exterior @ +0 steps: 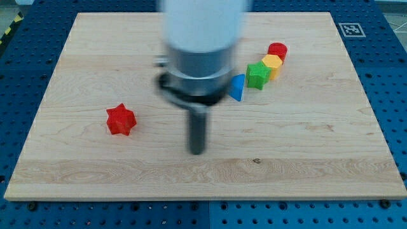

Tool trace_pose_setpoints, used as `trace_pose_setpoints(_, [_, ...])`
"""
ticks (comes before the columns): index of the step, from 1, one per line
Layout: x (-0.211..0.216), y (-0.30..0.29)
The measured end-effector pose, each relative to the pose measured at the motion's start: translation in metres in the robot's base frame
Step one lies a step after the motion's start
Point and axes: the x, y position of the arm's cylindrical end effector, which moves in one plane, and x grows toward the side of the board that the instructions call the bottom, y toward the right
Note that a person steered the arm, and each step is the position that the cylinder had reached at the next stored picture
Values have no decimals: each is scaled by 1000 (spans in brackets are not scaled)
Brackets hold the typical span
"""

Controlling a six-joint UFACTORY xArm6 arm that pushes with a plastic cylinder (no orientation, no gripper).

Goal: Nudge red star a bit right

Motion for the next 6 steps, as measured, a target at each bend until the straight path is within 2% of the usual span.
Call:
trace_pose_setpoints(2, [-3, -200])
trace_pose_setpoints(3, [-24, -230])
trace_pose_setpoints(4, [-42, -204])
trace_pose_setpoints(6, [-45, -90])
